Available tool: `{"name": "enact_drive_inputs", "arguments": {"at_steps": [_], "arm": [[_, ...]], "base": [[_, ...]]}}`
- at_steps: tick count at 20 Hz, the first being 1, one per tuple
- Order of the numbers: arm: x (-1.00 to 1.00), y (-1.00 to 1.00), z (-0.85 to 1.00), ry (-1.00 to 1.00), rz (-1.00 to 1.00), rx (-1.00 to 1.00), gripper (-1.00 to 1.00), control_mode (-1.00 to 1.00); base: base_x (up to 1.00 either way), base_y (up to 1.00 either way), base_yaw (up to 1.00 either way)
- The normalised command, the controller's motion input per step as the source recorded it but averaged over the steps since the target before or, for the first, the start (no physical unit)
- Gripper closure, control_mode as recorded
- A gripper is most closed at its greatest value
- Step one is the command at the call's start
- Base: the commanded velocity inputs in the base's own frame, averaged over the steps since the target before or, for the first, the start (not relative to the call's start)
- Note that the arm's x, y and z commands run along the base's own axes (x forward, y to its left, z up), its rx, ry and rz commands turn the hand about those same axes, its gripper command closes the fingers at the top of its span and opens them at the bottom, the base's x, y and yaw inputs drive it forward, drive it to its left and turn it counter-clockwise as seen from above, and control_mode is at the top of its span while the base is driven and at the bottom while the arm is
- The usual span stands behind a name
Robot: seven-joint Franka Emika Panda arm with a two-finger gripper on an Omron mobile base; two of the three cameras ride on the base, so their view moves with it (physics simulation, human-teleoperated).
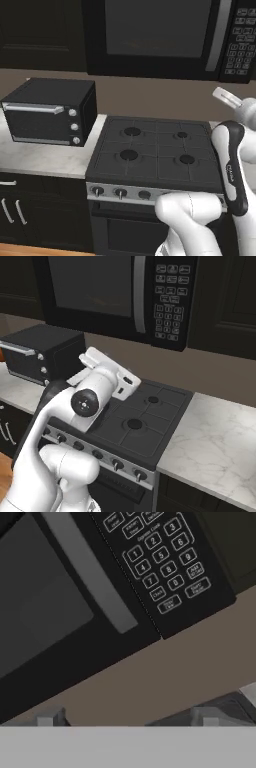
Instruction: Place the bowl containing the mushroom and carrot in the microwave. Close the microwave door and press the start button to microwave the meal.
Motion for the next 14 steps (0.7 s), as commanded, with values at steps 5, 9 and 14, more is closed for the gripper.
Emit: {"name": "enact_drive_inputs", "arguments": {"at_steps": [5,9,14], "arm": [[-0.3,-0.56,0.54,0.0,-0.04,0.01,-1.0,-1.0],[-0.05,-0.6,0.56,0.0,-0.08,0.1,-1.0,-1.0],[0.0,-0.52,0.5,0.01,-0.05,0.16,-1.0,-1.0]], "base": [[0.0,0.0,0.0],[0.0,0.0,0.0],[0.0,0.0,0.0]]}}
